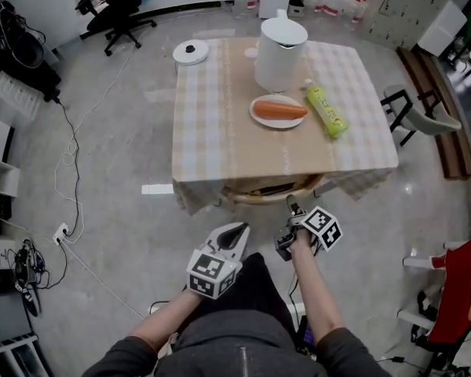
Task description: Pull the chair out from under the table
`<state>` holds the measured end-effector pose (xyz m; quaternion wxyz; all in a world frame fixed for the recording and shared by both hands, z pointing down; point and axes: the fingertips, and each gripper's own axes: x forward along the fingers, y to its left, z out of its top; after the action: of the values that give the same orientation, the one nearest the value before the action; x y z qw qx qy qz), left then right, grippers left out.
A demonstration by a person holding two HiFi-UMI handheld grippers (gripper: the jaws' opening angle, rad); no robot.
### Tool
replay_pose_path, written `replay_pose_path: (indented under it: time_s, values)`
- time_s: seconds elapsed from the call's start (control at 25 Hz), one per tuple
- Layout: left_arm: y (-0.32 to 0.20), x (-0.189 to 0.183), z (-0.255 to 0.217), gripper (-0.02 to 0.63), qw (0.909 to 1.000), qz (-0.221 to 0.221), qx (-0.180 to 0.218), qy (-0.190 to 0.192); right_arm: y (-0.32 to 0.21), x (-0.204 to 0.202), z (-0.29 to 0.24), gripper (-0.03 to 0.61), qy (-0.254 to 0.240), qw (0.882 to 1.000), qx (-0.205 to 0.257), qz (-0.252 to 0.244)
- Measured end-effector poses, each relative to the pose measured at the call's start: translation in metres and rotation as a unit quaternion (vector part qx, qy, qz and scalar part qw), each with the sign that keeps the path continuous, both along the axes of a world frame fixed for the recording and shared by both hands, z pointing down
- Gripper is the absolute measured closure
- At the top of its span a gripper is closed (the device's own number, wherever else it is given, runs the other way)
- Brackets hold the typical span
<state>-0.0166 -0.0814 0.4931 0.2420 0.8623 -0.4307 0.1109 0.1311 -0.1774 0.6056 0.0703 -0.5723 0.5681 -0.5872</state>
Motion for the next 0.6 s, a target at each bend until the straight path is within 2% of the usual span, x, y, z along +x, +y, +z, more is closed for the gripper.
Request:
replay_pose_path:
  time_s: [0.6]
  values:
    - [-0.02, -0.005, 0.025, 0.604, 0.999, -0.032, -0.032, -0.004, -0.023, 0.004, 0.058, 0.413, 0.021, 0.997, -0.069, 0.011]
